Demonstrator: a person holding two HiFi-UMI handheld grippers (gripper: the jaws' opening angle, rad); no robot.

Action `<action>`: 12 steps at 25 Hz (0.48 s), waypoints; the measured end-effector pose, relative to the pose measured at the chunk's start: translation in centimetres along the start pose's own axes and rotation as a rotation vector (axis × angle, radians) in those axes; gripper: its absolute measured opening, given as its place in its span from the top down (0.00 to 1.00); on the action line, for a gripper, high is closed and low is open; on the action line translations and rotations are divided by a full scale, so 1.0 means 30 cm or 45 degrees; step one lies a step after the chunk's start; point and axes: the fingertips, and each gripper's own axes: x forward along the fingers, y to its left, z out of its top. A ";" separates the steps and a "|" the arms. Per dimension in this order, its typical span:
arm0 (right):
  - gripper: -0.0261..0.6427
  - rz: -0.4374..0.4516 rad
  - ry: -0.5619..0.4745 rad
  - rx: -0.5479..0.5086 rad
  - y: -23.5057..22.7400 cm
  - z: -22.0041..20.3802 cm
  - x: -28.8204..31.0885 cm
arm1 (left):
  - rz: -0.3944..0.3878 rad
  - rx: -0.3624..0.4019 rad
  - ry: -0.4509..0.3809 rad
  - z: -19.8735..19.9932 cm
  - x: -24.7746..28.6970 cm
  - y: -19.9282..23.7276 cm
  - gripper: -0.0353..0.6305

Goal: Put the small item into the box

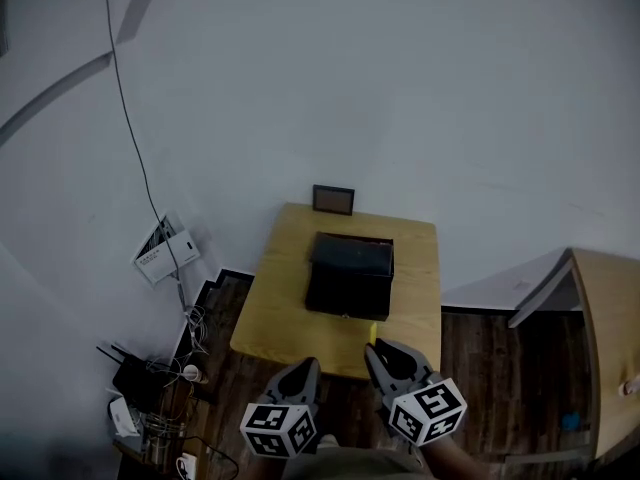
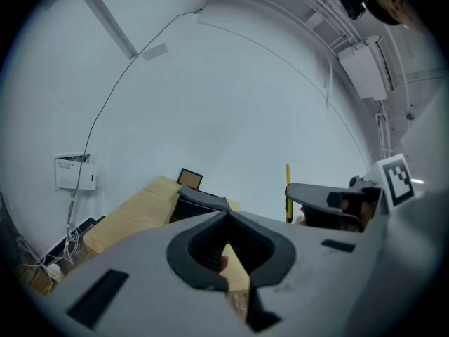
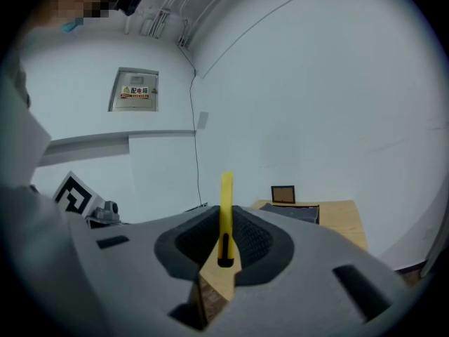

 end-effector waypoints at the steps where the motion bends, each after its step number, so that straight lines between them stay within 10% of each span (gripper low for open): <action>1: 0.89 -0.009 0.000 0.000 -0.009 0.003 0.018 | 0.000 -0.003 0.001 0.006 0.012 0.017 0.94; 12: 0.89 -0.052 0.132 0.010 -0.133 -0.062 0.176 | 0.042 -0.066 0.047 -0.009 0.089 0.138 0.94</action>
